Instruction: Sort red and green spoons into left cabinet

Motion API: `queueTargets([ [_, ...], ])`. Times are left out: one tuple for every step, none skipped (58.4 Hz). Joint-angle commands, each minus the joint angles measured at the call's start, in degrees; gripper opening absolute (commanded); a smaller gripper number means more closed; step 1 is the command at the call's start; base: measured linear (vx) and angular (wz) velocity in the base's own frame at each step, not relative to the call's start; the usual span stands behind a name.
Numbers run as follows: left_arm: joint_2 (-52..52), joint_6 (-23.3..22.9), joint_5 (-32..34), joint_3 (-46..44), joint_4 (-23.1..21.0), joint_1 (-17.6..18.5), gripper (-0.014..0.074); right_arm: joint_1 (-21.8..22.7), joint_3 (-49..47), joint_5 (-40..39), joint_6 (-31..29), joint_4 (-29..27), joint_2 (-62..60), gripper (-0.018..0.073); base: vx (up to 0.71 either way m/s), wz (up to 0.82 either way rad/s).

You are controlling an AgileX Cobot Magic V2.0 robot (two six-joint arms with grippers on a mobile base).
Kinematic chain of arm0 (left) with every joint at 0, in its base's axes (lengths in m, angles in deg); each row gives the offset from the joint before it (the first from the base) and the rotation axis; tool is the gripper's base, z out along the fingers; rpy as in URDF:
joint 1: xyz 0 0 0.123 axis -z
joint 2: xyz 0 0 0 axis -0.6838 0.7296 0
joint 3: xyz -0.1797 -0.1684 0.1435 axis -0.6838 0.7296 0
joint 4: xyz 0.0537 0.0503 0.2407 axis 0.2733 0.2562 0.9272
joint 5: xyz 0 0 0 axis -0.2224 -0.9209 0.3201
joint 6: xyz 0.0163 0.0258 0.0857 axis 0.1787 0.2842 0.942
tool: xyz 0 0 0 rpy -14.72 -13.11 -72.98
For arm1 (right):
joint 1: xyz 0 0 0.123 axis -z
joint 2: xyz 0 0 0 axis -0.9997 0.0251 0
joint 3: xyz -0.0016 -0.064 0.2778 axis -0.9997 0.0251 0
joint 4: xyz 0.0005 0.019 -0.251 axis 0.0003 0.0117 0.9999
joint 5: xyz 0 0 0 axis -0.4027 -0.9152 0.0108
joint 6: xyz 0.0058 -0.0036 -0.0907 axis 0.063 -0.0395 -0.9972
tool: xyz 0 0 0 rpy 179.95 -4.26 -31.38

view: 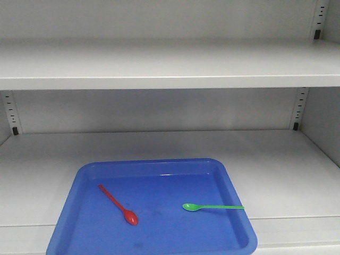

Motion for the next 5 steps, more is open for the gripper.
queueTargets([
  [-1.2,-0.5,4.6,-0.2,-0.5,0.2,-0.0006,0.2,0.5,-4.5,-0.1,0.5,-0.8,-0.0009,0.0,0.0],
  [-1.2,-0.5,4.6,-0.2,-0.5,0.2,-0.0006,0.2,0.5,-4.5,-0.1,0.5,-0.8,-0.0009,0.0,0.0],
  [-1.2,-0.5,4.6,-0.2,-0.5,0.2,-0.0006,0.2,0.5,-4.5,-0.1,0.5,-0.8,-0.0009,0.0,0.0],
  [-1.2,-0.5,4.6,-0.2,-0.5,0.2,-0.0006,0.2,0.5,-4.5,-0.1,0.5,-0.8,-0.0009,0.0,0.0],
  [-1.2,-0.5,4.6,-0.2,-0.5,0.2,-0.0006,0.2,0.5,-4.5,-0.1,0.5,-0.8,-0.0009,0.0,0.0],
])
